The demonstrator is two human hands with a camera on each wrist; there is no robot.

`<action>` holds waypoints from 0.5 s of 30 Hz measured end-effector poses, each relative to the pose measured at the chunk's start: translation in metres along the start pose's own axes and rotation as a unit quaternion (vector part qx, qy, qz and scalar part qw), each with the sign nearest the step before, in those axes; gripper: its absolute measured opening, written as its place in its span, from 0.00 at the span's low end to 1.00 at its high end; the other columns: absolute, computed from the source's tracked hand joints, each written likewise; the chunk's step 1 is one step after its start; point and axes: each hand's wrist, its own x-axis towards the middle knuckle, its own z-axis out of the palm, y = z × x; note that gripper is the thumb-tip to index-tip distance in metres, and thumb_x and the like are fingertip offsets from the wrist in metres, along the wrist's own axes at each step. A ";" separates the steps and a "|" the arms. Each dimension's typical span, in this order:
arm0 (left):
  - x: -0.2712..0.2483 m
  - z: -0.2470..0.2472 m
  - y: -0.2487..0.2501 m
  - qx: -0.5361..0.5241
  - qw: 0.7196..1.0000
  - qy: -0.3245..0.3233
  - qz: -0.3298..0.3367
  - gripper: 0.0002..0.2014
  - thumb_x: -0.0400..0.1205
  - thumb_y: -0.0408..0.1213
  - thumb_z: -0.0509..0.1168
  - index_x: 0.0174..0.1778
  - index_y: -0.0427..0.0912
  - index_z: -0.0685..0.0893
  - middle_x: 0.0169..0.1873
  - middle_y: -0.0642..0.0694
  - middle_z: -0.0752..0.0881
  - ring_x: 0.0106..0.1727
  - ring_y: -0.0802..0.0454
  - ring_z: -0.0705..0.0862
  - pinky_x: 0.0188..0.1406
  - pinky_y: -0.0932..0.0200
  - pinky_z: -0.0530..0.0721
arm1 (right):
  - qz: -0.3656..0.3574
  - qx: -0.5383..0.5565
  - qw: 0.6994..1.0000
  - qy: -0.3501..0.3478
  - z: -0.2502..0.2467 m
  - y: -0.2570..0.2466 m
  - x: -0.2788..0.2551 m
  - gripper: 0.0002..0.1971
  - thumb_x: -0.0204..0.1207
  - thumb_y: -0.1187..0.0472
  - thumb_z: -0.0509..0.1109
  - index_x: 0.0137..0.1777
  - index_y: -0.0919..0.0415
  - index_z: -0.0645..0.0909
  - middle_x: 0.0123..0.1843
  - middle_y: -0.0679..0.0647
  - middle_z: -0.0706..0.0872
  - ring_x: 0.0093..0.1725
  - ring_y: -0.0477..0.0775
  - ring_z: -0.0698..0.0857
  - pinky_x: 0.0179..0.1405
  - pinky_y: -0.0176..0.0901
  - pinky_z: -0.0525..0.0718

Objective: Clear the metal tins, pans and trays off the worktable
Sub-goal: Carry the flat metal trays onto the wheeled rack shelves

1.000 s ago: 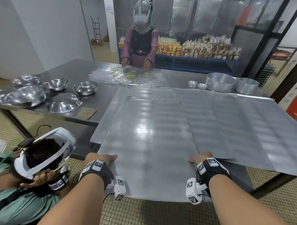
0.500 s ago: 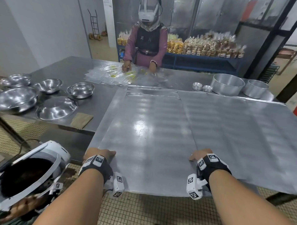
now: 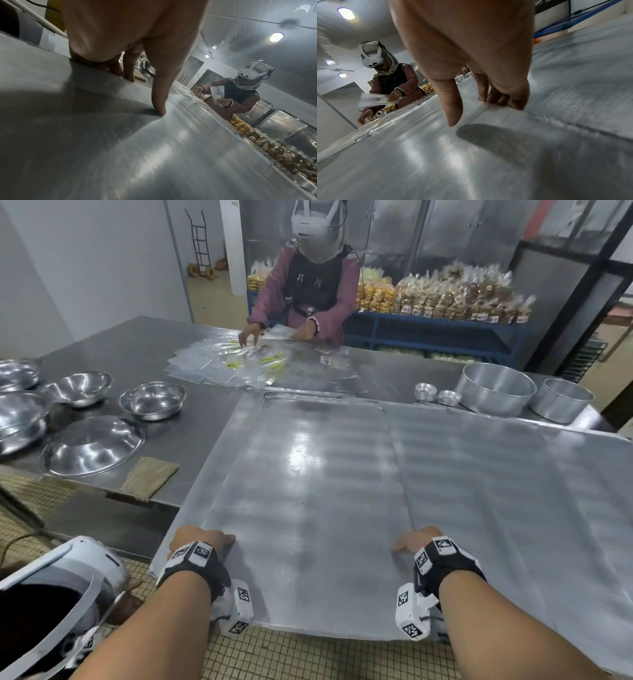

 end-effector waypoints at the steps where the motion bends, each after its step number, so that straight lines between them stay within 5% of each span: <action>1: 0.001 0.001 0.002 0.002 1.000 -0.005 -0.004 0.25 0.70 0.42 0.82 0.55 0.30 0.84 0.49 0.32 0.86 0.48 0.34 0.84 0.49 0.48 0.81 | -0.005 0.001 1.000 -0.004 0.000 -0.001 0.004 0.25 0.75 0.64 0.76 0.71 0.72 0.78 0.70 0.65 0.82 0.69 0.61 0.82 0.35 0.38 0.73; 3: 0.003 0.005 0.005 0.008 1.000 -0.001 -0.010 0.25 0.69 0.44 0.82 0.54 0.31 0.85 0.51 0.31 0.87 0.50 0.32 0.85 0.50 0.47 0.83 | -0.010 0.021 1.000 0.000 -0.002 -0.005 0.011 0.25 0.75 0.63 0.77 0.71 0.71 0.78 0.70 0.65 0.82 0.70 0.61 0.82 0.29 0.38 0.72; 7: 0.017 0.014 0.011 0.045 0.998 0.019 -0.025 0.35 0.60 0.55 0.81 0.56 0.35 0.85 0.59 0.29 0.84 0.57 0.26 0.84 0.60 0.39 0.84 | -0.001 0.032 0.999 -0.008 -0.002 -0.009 0.022 0.27 0.73 0.61 0.79 0.70 0.70 0.79 0.70 0.64 0.82 0.70 0.60 0.82 0.45 0.37 0.73; 10: 0.025 0.020 0.016 0.059 0.998 0.019 -0.032 0.35 0.58 0.60 0.77 0.54 0.40 0.85 0.53 0.34 0.86 0.49 0.31 0.85 0.57 0.41 0.85 | -0.004 0.038 0.999 0.006 0.001 -0.009 0.031 0.26 0.71 0.58 0.80 0.67 0.68 0.82 0.67 0.63 0.84 0.67 0.60 0.83 0.46 0.38 0.75; 15: 0.037 0.030 0.023 0.029 0.999 -0.006 -0.023 0.46 0.55 0.55 0.79 0.67 0.35 0.79 0.59 0.31 0.85 0.54 0.28 0.85 0.58 0.38 0.86 | 0.005 0.098 0.995 0.033 0.017 -0.010 0.037 0.15 0.64 0.56 0.81 0.38 0.67 0.81 0.35 0.58 0.85 0.45 0.62 0.88 0.53 0.49 0.87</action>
